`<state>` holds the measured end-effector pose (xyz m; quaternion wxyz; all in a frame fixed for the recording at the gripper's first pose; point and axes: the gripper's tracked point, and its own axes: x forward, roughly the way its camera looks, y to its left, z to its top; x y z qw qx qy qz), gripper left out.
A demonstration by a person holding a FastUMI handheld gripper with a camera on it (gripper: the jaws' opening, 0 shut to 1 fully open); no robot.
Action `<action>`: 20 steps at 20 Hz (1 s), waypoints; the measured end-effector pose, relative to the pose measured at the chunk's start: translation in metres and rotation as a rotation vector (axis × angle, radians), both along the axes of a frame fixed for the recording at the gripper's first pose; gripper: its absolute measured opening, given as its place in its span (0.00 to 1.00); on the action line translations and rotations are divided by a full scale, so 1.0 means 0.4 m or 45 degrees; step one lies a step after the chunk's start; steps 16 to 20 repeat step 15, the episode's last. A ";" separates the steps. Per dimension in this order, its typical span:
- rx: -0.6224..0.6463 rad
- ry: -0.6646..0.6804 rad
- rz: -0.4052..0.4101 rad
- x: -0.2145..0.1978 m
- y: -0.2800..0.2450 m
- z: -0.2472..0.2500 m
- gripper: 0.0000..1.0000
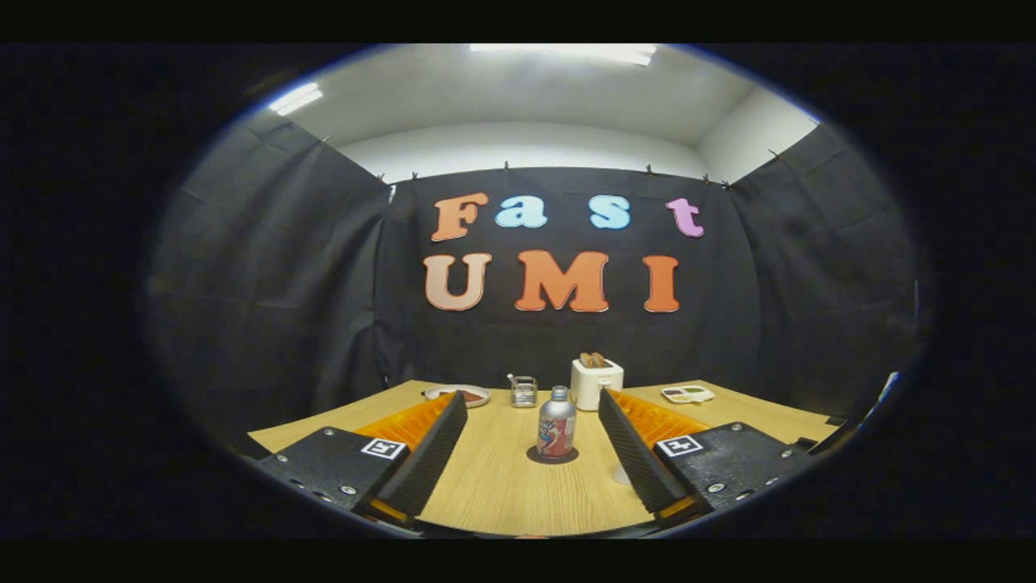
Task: Take the bottle from table, then pour the juice into the cup, finally place the bottle on the coaster
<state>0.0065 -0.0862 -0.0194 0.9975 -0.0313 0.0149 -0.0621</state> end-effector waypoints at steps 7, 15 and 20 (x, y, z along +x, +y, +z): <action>-0.043 -0.071 0.005 -0.063 0.037 0.077 0.97; -0.040 -0.121 0.001 -0.109 0.072 0.118 0.96; -0.040 -0.121 0.001 -0.109 0.072 0.118 0.96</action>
